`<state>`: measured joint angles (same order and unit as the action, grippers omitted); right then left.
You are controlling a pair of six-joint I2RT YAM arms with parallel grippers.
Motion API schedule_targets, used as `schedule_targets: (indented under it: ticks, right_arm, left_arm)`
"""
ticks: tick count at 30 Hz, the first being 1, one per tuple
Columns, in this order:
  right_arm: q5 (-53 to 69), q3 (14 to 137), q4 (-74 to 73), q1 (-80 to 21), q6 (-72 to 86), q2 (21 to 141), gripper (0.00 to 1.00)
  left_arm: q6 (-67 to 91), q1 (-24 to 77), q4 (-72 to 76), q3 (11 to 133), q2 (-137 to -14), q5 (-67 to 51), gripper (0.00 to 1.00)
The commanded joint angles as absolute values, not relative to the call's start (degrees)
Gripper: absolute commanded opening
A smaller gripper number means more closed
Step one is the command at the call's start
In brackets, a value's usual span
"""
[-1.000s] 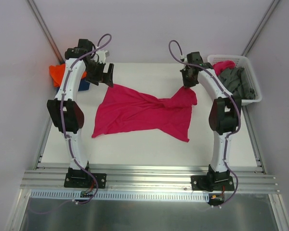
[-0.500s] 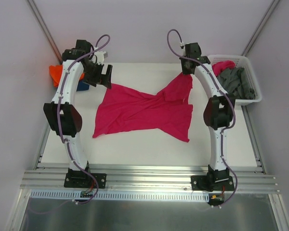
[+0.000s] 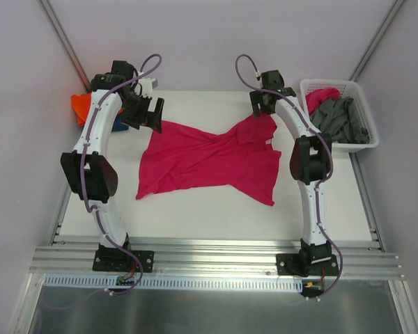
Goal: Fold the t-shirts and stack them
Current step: Fold the tshirt
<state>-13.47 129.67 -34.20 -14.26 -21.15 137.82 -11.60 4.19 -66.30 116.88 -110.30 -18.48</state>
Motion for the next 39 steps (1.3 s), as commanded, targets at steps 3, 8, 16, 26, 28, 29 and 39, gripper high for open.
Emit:
schedule_targets:
  ticks: [3,8,16,26,28,29,39]
  right_arm:
    - [-7.2,122.1,-37.4,-14.3,-18.0,125.9,0.8]
    - [-3.7,114.8,-38.6,-13.0,-16.7,123.6,0.66]
    - [-1.2,111.4,-39.7,-10.4,-17.0,125.2,0.57]
    - [1.4,115.7,-40.3,-9.1,-16.7,129.9,0.52]
    - [2.2,115.7,-40.3,-8.9,-16.5,130.3,0.5]
    - [2.6,115.8,-40.3,-8.8,-16.6,130.7,0.49]
    - [5.4,116.3,-40.6,-8.6,-16.1,131.3,0.29]
  left_arm:
    - [-12.5,4.6,-66.7,119.0,-108.4,-17.5,0.99]
    - [-12.3,4.6,-66.7,119.3,-108.5,-17.8,0.99]
    - [-12.2,4.6,-66.7,119.1,-108.5,-18.4,0.99]
    - [-12.4,4.6,-66.6,118.9,-108.9,-17.5,0.99]
    - [-12.4,4.6,-66.7,119.3,-109.2,-17.2,0.99]
    - [-12.4,4.5,-66.6,119.3,-109.3,-17.0,0.99]
    - [-12.7,4.6,-66.7,119.9,-110.1,-16.5,0.99]
